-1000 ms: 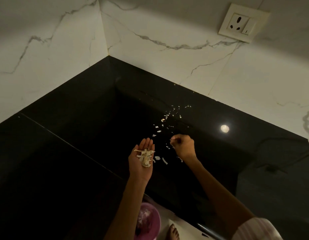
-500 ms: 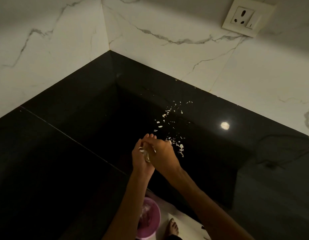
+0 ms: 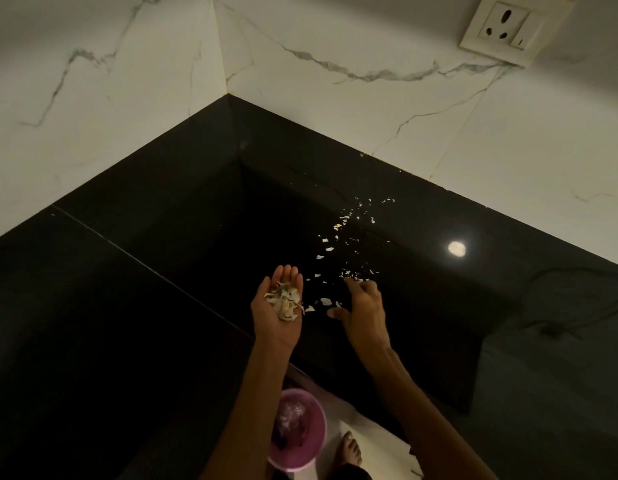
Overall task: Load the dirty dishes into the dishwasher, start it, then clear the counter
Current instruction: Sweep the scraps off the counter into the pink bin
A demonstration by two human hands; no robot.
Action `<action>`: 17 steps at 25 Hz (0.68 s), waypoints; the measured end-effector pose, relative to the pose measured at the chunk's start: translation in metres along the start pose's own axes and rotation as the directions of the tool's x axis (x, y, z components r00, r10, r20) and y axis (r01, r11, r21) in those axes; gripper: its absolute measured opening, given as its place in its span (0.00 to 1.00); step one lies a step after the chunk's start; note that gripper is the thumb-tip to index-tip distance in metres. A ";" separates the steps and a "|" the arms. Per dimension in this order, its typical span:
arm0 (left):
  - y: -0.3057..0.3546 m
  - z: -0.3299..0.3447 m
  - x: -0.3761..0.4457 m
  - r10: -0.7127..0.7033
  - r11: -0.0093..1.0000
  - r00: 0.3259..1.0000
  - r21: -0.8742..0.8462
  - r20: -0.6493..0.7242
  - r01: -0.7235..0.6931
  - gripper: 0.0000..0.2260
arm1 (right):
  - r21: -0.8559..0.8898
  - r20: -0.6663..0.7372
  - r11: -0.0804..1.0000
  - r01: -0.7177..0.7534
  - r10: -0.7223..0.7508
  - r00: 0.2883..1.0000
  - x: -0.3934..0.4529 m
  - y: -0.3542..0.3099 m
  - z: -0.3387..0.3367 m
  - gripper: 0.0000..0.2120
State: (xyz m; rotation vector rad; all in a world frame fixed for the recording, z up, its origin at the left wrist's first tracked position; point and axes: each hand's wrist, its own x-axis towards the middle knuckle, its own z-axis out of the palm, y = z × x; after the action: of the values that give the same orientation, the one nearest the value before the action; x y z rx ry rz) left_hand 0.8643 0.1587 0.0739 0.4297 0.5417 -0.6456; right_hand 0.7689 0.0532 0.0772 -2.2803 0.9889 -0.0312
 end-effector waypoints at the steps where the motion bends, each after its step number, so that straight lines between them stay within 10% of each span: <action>1: 0.002 0.000 0.000 -0.002 1.000 1.000 0.001 -0.005 0.002 0.14 | 0.012 0.011 0.999 0.053 -0.053 0.999 0.006 -0.010 0.006 0.33; 8: 0.016 0.000 -0.002 0.009 0.998 1.000 -0.065 -0.027 -0.011 0.15 | -0.114 0.152 0.976 0.187 -0.169 0.974 0.042 -0.041 0.017 0.15; 12: 0.015 -0.001 0.000 0.003 0.997 1.000 -0.074 -0.017 -0.004 0.14 | -0.076 0.275 0.970 0.232 -0.204 0.940 0.027 -0.039 0.011 0.23; 17: 0.014 0.001 0.002 0.013 0.999 1.000 -0.047 -0.017 -0.014 0.14 | -0.123 0.088 0.934 0.336 -0.327 0.941 0.004 -0.032 0.027 0.14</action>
State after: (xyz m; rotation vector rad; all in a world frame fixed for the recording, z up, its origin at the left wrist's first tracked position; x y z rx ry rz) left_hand 0.8746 0.1677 0.0762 0.3941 0.5685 -0.6152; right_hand 0.7992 0.0815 0.0732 -2.5348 0.5768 -0.0313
